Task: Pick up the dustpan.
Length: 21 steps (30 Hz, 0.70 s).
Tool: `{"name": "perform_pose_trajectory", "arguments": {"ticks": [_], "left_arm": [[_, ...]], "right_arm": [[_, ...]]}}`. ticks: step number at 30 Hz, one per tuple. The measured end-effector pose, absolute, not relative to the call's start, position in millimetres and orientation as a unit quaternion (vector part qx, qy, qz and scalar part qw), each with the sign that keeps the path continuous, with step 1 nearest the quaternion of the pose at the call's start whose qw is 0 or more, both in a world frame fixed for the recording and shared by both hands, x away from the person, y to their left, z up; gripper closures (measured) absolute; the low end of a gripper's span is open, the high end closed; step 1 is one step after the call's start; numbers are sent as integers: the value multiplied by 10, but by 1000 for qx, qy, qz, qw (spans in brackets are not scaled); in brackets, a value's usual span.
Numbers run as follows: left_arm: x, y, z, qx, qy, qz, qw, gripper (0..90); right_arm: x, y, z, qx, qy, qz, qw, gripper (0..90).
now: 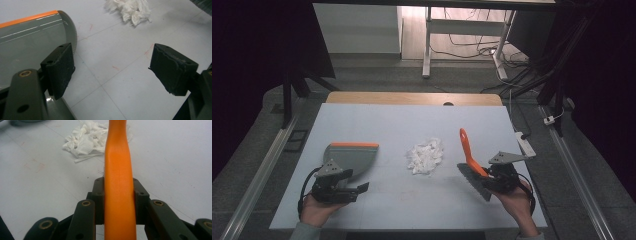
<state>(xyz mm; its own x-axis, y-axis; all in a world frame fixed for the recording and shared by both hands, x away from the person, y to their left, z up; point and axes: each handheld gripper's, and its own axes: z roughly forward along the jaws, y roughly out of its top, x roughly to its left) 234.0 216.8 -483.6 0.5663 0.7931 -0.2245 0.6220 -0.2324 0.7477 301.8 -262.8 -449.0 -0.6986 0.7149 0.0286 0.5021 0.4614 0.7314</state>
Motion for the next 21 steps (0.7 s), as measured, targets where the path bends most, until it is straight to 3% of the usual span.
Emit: {"name": "perform_pose_trajectory", "arguments": {"ticks": [9,21], "left_arm": [[2327,2153,-4752,774,464,104,418,208],[2400,2243,-4698,747,539,117,372,194]], "right_arm": [[3011,-2623,-4483,362,842,373,143,703],[3008,-2614,-4487,361,844,371,143,703]]}}
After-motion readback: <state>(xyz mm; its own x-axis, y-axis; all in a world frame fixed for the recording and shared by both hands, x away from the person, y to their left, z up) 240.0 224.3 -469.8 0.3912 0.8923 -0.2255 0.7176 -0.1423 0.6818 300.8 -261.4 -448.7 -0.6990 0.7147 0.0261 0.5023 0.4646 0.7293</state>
